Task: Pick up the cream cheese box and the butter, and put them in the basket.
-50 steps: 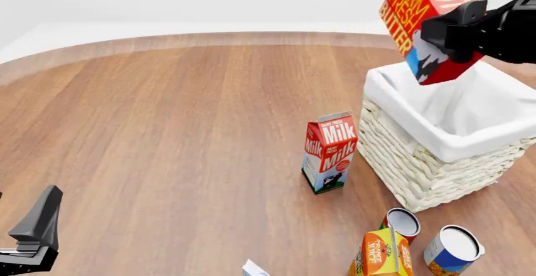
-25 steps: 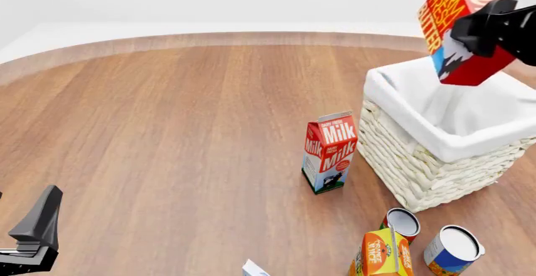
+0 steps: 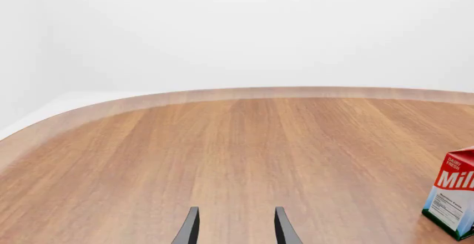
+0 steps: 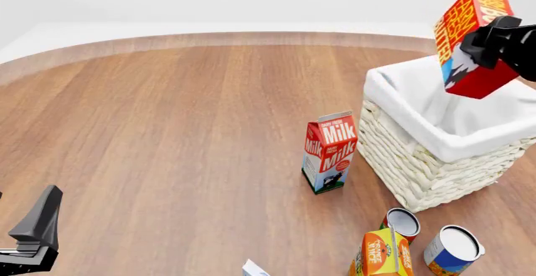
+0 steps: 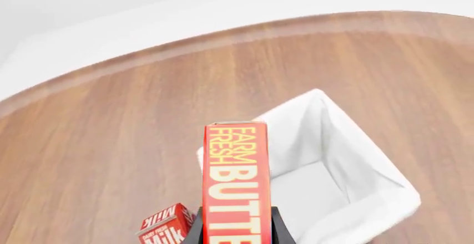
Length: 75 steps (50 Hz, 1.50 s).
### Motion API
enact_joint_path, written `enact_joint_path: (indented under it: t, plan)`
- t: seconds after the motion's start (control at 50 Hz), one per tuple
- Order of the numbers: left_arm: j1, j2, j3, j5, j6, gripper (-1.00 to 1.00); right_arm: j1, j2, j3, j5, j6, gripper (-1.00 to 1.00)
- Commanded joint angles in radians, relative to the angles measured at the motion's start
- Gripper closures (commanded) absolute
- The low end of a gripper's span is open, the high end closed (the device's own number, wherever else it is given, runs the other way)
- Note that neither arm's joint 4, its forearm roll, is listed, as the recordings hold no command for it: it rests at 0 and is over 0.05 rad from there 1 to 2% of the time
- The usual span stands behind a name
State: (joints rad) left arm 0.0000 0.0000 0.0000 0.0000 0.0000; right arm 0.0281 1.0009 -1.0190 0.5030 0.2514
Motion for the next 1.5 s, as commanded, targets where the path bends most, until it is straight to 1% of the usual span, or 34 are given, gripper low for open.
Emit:
enact_joint_path:
  t: [0.02, 0.44, 0.64, 0.96, 1.0, 1.22, 1.36, 1.5]
  plan:
    - [0.0, 0.0, 0.0, 0.0, 0.0, -1.0, -0.021, 0.018, 0.018, -0.053, 0.04, 1.0]
    - [0.0, 0.0, 0.0, 0.0, 0.0, -1.0, -0.041, 0.057, 0.054, -0.114, 0.068, 1.0]
    - [0.0, 0.0, 0.0, 0.0, 0.0, -1.0, -0.05, 0.066, 0.089, -0.147, 0.077, 1.0]
    - [0.0, 0.0, 0.0, 0.0, 0.0, -1.0, -0.067, 0.077, 0.14, -0.19, 0.085, 1.0]
    - [0.0, 0.0, 0.0, 0.0, 0.0, -1.0, -0.069, 0.082, 0.143, -0.194, 0.079, 1.0]
    - [0.0, 0.0, 0.0, 0.0, 0.0, -1.0, -0.068, 0.097, 0.158, -0.217, 0.089, 1.0]
    - [0.0, 0.0, 0.0, 0.0, 0.0, -1.0, -0.072, 0.106, 0.148, -0.212, 0.081, 1.0]
    - [0.0, 0.0, 0.0, 0.0, 0.0, -1.0, -0.07, 0.115, 0.157, -0.226, 0.084, 1.0]
